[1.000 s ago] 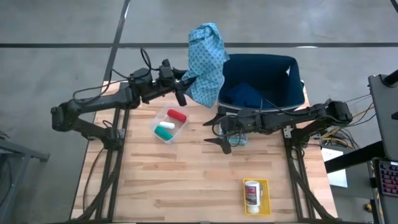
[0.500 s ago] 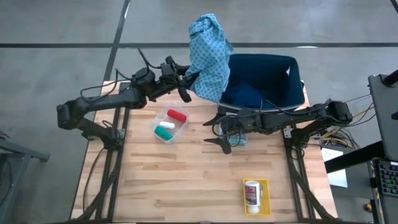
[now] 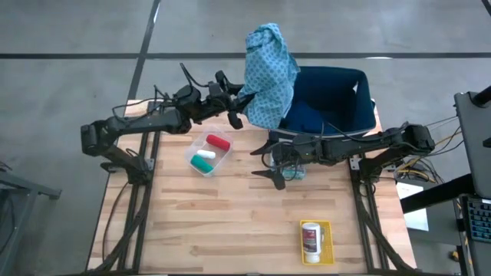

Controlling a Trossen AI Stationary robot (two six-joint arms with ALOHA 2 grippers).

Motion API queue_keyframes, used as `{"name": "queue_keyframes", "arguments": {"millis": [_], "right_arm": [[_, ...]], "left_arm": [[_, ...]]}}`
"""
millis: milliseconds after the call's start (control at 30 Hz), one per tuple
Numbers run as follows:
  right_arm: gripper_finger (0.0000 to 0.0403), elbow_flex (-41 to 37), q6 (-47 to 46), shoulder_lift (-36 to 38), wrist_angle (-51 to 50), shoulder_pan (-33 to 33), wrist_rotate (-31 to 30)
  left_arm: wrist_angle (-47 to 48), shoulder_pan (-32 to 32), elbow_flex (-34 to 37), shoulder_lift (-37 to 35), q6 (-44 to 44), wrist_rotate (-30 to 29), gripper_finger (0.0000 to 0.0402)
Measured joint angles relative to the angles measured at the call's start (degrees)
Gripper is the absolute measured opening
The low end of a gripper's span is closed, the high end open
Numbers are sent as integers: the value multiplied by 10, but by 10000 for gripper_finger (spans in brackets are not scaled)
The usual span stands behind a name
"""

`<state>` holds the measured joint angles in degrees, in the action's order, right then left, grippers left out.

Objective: Pick & place medical supplies in basket/bin
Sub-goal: Put the light blue patient gown into the blue bin

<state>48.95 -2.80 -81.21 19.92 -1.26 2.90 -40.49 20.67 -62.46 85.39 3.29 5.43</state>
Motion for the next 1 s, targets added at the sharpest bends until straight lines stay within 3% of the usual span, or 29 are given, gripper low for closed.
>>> {"name": "queue_keyframes", "arguments": {"millis": [233,500,767,1000], "right_arm": [[310,0,1,0,0,0,0],[321,0,1,0,0,0,0],[323,0,2,0,0,0,0],[314,0,0,0,0,0,0]], "left_arm": [[-23,23,-19,46,-2,54,136],[38,53,-115,121,-22,159,136],[136,62,-209,181,-15,163,136],[172,62,-225,198,8,167,136]]}}
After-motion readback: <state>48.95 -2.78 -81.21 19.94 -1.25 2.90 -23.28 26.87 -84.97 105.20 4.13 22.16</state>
